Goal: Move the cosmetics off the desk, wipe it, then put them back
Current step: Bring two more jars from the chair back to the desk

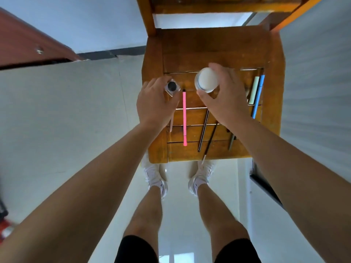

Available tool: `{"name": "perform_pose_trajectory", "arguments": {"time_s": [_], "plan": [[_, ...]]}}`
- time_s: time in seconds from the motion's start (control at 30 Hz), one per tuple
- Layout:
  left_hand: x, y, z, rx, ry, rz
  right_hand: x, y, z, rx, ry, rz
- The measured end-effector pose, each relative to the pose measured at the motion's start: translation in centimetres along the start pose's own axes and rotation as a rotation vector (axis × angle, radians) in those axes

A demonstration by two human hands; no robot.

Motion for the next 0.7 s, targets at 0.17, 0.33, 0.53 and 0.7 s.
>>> {"name": "perform_pose_trajectory", "arguments": {"time_s": [0.17,0.33,0.53,0.7], "plan": [[1.9,5.7,-0.8,0.140,0.003,-0.134,2.0,4.3,2.7,-0.082,-0.022,-0.105],[5.2,14.8,-2.4,0.214,0.008,-0.234,5.2,10.4,8.8,-0.139,0.051,-0.130],[12.0,30.4,-6.1,0.321,0.053,-0.445,9.2,21.4,21.0,-0.192,0.276,-0.155],[22.4,44.3,-8.0,0.257,0.071,-0.729,12.4,27.9,32.7,-0.374,0.542,-0.011]]}}
Point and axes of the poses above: each hand's wrist, its own x-axis away from the middle knuckle, its own y-axis out of the back of the hand, z = x × y, the point moved 10 cm from there along -x, towards the middle knuckle, and after that the axes turned 5 degrees about -x, right-handed, at the moved point
